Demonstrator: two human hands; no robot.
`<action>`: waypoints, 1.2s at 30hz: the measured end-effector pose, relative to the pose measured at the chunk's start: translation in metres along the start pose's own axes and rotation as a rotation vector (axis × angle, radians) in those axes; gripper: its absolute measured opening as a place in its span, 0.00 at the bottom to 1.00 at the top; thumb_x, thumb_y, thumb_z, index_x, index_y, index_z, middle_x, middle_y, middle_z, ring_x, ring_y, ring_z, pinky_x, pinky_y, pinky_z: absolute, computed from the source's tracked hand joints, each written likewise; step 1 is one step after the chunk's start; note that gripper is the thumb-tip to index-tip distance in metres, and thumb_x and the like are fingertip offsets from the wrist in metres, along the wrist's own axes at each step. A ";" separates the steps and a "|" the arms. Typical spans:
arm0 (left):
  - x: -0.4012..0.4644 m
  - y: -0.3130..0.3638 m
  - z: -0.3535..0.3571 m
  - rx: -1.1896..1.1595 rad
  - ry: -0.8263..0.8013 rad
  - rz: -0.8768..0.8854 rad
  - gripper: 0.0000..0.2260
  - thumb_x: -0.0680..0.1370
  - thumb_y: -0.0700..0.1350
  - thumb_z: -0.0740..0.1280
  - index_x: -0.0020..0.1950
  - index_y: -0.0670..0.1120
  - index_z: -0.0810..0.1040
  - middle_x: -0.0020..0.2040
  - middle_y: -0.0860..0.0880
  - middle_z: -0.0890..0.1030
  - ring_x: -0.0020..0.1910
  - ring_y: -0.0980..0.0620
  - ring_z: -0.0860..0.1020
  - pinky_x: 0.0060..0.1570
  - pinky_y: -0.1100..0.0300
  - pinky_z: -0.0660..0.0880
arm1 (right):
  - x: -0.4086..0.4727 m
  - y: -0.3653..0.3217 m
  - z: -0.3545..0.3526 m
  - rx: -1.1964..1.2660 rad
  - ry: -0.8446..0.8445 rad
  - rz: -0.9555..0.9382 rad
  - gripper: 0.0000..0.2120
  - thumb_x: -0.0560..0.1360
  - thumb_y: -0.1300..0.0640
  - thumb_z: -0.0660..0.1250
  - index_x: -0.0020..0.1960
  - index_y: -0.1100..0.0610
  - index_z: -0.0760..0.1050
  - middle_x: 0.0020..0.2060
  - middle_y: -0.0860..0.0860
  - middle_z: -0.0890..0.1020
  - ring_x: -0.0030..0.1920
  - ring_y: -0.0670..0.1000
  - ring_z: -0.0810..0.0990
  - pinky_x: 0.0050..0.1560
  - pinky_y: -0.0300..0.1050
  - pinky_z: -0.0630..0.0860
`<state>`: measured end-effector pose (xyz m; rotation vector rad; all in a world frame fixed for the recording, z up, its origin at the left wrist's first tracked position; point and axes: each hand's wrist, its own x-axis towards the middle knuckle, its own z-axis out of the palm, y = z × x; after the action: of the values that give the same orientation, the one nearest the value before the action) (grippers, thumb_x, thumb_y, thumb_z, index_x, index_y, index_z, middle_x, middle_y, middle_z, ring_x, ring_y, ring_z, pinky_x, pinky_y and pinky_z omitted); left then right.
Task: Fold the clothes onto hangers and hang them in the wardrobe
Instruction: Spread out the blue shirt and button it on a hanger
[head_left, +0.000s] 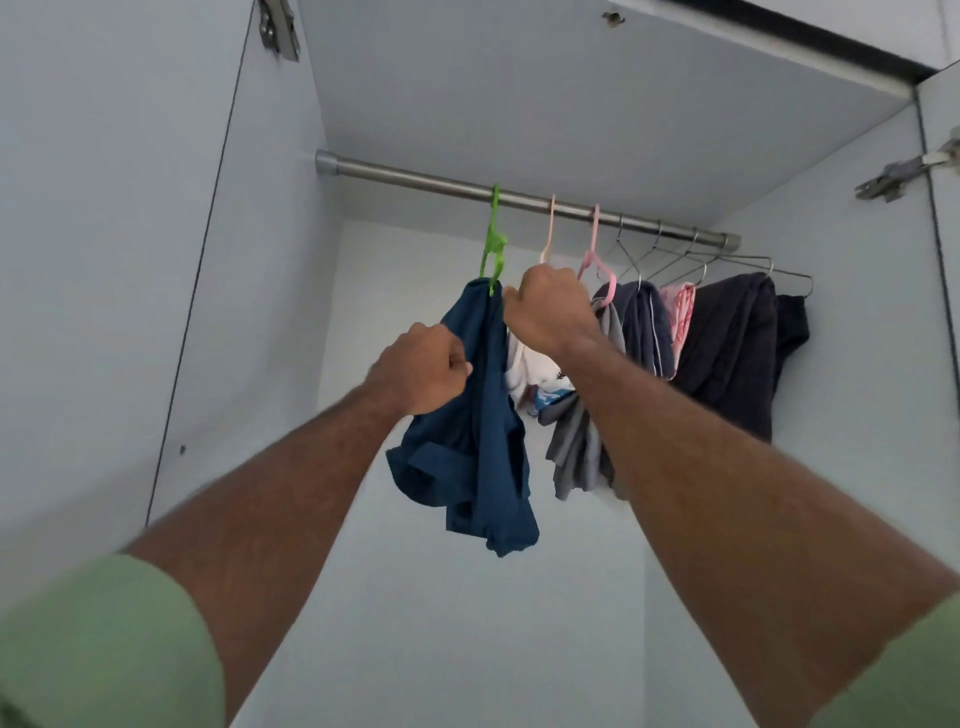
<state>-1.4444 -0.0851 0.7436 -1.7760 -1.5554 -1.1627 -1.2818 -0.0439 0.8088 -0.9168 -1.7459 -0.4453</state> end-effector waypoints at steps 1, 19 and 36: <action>-0.004 0.002 0.004 -0.019 -0.017 0.013 0.13 0.78 0.46 0.67 0.33 0.45 0.78 0.30 0.47 0.80 0.31 0.47 0.81 0.38 0.47 0.82 | -0.007 0.004 -0.001 -0.019 -0.014 0.001 0.17 0.81 0.49 0.61 0.38 0.59 0.68 0.42 0.59 0.79 0.44 0.61 0.80 0.41 0.48 0.73; -0.090 0.155 0.030 -0.358 -0.076 0.179 0.11 0.77 0.42 0.70 0.35 0.42 0.81 0.30 0.45 0.82 0.26 0.48 0.82 0.31 0.55 0.81 | -0.190 0.126 -0.142 -0.310 -0.209 0.236 0.07 0.74 0.52 0.62 0.41 0.55 0.71 0.44 0.59 0.80 0.46 0.63 0.80 0.47 0.53 0.81; -0.318 0.543 0.092 -0.885 -0.607 0.489 0.11 0.77 0.42 0.68 0.35 0.42 0.80 0.30 0.46 0.82 0.24 0.54 0.81 0.32 0.62 0.78 | -0.491 0.231 -0.479 -0.835 -0.326 0.688 0.13 0.78 0.52 0.62 0.54 0.58 0.81 0.52 0.59 0.83 0.54 0.62 0.81 0.52 0.50 0.78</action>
<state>-0.8902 -0.2978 0.5145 -3.0913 -0.7491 -1.1954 -0.7335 -0.4021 0.5003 -2.1899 -1.3680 -0.5858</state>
